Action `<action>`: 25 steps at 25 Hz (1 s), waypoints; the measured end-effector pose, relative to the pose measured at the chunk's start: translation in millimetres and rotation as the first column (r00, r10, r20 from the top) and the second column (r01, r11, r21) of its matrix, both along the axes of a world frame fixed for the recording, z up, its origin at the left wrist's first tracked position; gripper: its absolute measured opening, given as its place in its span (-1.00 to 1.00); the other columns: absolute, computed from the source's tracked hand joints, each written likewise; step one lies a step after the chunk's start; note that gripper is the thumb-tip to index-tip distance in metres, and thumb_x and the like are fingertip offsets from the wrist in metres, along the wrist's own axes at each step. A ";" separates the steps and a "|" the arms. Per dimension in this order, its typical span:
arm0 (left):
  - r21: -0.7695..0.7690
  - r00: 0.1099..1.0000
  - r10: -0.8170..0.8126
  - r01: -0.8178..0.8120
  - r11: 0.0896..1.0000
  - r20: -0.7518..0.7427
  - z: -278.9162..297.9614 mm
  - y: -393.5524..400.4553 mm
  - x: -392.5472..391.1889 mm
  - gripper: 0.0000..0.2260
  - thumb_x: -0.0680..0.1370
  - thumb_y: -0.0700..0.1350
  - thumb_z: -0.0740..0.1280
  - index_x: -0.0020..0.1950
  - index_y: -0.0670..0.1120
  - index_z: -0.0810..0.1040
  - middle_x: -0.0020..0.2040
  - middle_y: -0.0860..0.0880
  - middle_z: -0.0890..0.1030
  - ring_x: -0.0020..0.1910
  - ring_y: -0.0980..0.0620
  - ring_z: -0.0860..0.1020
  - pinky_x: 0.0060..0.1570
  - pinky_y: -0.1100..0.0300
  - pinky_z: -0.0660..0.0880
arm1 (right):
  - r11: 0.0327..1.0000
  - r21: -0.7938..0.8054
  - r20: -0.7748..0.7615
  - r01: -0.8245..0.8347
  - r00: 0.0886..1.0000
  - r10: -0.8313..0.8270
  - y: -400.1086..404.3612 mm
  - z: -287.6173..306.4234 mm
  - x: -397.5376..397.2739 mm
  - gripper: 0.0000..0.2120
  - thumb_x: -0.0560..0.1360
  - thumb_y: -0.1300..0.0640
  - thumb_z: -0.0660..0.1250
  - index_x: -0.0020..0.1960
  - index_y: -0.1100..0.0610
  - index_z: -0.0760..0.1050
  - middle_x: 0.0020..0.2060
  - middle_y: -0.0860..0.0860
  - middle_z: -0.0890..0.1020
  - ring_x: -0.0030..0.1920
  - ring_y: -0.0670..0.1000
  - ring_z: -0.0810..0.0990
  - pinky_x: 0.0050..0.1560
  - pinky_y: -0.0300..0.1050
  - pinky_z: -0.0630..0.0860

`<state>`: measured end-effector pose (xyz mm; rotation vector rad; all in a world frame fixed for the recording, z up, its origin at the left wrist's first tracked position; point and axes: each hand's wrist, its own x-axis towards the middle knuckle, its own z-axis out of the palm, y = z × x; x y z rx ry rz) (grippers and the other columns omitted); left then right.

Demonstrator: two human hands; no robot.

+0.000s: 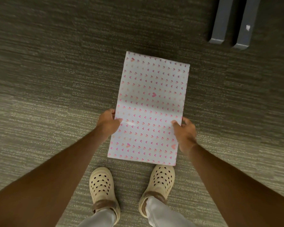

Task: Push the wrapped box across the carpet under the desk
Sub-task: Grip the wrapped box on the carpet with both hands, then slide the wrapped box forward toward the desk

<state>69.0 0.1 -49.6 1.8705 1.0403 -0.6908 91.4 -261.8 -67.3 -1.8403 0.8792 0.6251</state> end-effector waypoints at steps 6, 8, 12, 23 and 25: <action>-0.052 1.000 -0.006 0.006 0.999 0.009 38.3 -2.9 18.6 -0.78 0.54 -0.18 0.37 0.18 -0.13 0.53 0.16 -0.11 0.64 0.09 -0.08 0.60 0.04 0.00 0.57 | 0.998 -0.015 0.018 -0.067 0.998 0.068 -9.7 20.2 26.1 -0.71 0.55 -0.02 0.41 0.24 0.01 0.58 0.07 0.00 0.68 0.05 0.09 0.67 0.01 0.02 0.65; -0.047 0.999 -0.010 0.012 0.999 0.044 52.9 -1.8 31.3 -0.79 0.53 -0.21 0.38 0.16 -0.16 0.53 0.15 -0.13 0.64 0.08 -0.08 0.60 0.04 0.01 0.57 | 0.996 -0.011 0.030 -0.092 0.995 0.092 -12.6 29.3 40.1 -0.73 0.54 -0.03 0.42 0.21 -0.01 0.59 0.07 -0.01 0.68 0.08 0.11 0.68 0.10 0.11 0.65; -0.091 0.994 -0.008 0.018 0.996 0.113 70.2 7.4 62.7 -0.65 0.52 -0.21 0.39 0.30 -0.22 0.52 0.20 -0.20 0.63 0.14 -0.18 0.61 0.14 -0.13 0.57 | 0.994 -0.045 0.089 -0.096 0.991 0.099 -7.6 48.3 75.5 -0.90 0.53 0.00 0.44 0.04 -0.06 0.61 0.04 -0.02 0.72 -0.01 0.05 0.69 0.09 0.04 0.66; -0.256 0.934 -0.175 0.260 0.931 0.310 83.7 66.0 181.0 -0.70 0.57 -0.14 0.33 0.29 -0.12 0.53 0.24 -0.08 0.62 0.25 -0.11 0.57 0.19 -0.06 0.54 | 0.989 -0.066 0.239 -0.130 0.961 0.142 33.3 76.7 192.4 -0.95 0.56 -0.13 0.35 -0.01 -0.20 0.51 -0.15 -0.25 0.56 -0.17 -0.16 0.59 -0.43 -0.29 0.49; -0.252 0.928 -0.188 0.275 0.928 0.323 77.8 76.8 203.3 -0.68 0.56 -0.14 0.35 0.31 -0.15 0.51 0.24 -0.08 0.62 0.25 -0.11 0.57 0.21 -0.08 0.53 | 0.989 -0.057 0.247 -0.137 0.958 0.147 39.8 75.9 212.5 -0.85 0.57 -0.13 0.34 0.11 -0.15 0.53 -0.07 -0.21 0.58 -0.14 -0.11 0.60 -0.37 -0.26 0.52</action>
